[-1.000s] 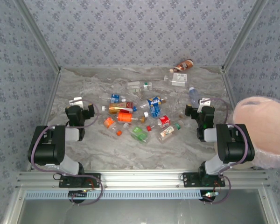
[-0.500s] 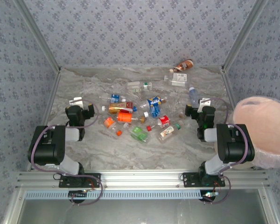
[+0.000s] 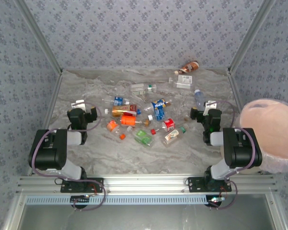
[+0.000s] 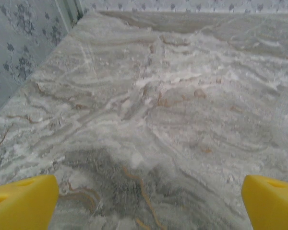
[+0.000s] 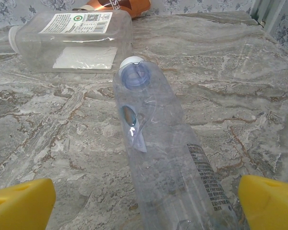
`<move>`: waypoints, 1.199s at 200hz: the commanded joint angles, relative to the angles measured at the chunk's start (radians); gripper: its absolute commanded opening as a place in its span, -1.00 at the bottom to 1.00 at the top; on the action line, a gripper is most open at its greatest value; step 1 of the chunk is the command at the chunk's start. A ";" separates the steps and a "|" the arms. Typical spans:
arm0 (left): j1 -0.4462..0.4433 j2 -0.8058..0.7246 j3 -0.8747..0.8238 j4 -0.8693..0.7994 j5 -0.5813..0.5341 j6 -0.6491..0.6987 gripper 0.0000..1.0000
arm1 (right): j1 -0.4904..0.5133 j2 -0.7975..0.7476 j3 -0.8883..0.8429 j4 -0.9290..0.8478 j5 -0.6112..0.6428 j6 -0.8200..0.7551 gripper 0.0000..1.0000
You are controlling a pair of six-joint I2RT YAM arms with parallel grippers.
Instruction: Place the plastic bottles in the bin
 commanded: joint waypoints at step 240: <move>-0.553 -0.279 0.352 -1.237 -0.004 -1.088 0.96 | 0.193 -0.101 0.478 -0.787 -0.095 0.481 1.00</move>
